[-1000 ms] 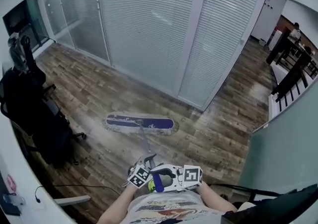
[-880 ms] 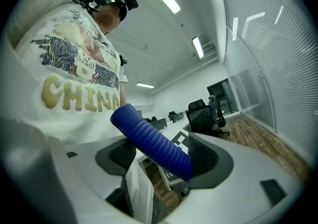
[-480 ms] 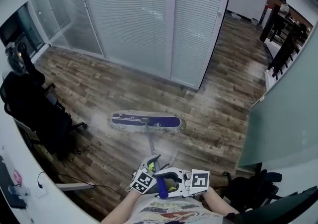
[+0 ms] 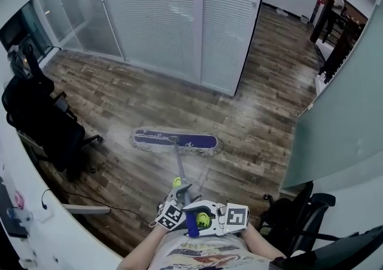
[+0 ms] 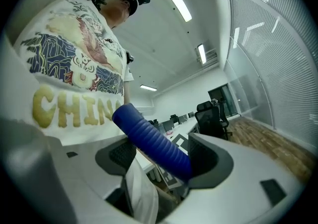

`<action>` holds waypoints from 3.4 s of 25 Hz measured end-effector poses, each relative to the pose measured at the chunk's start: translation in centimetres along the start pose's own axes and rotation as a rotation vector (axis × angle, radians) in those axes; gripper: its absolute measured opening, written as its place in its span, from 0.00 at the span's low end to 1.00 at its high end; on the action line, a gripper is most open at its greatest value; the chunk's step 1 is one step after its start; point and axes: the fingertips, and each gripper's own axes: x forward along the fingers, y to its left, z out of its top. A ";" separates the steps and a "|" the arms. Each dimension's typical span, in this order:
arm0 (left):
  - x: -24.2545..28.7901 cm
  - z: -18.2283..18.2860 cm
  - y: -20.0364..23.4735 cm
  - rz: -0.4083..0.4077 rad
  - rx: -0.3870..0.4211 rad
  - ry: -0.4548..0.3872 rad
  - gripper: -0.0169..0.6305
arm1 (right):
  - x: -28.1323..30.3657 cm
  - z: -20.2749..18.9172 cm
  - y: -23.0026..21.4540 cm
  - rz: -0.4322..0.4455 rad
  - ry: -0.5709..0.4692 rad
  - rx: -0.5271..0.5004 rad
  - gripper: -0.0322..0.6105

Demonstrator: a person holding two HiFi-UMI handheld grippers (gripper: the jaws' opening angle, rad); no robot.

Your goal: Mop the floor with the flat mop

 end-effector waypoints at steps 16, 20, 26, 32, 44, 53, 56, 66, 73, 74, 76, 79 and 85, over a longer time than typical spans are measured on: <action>4.0 -0.4 10.7 -0.022 0.084 0.074 0.35 | 0.9 0.8 -11.1 0.042 0.017 0.002 0.52; 4.6 0.2 16.7 -0.023 0.077 0.074 0.35 | 2.3 2.6 -16.8 0.044 0.014 0.015 0.52; 4.9 0.8 26.6 -0.019 0.044 0.042 0.35 | 5.4 5.2 -26.1 0.023 0.035 0.013 0.52; 5.4 0.2 34.1 -0.037 0.075 0.038 0.35 | 8.2 5.4 -33.1 -0.003 0.058 -0.005 0.52; 7.7 3.1 46.6 -0.014 0.011 -0.014 0.35 | 9.4 9.7 -45.5 -0.031 0.016 -0.022 0.52; 13.3 6.1 58.0 0.017 -0.026 -0.044 0.35 | 7.1 12.4 -58.0 -0.060 -0.001 -0.013 0.52; 15.4 6.9 62.0 0.020 -0.017 -0.033 0.35 | 6.3 13.1 -62.3 -0.060 0.006 -0.011 0.52; 19.5 10.3 67.7 0.040 -0.093 -0.079 0.37 | 3.0 15.6 -68.9 -0.081 -0.008 0.016 0.51; 18.2 9.0 61.2 0.021 -0.072 -0.081 0.37 | 2.5 13.1 -62.6 -0.120 0.044 0.012 0.51; 17.6 9.1 59.9 0.026 -0.086 -0.104 0.37 | 2.6 13.1 -61.2 -0.125 0.034 0.015 0.51; 16.2 9.6 57.3 0.031 -0.107 -0.145 0.37 | 2.7 13.3 -58.3 -0.137 0.013 0.021 0.51; 14.2 9.7 52.7 0.027 -0.132 -0.186 0.37 | 2.9 13.2 -53.6 -0.155 0.010 0.027 0.51; 11.7 7.8 42.7 -0.040 -0.108 -0.158 0.38 | 3.3 10.1 -44.0 -0.156 0.116 0.023 0.51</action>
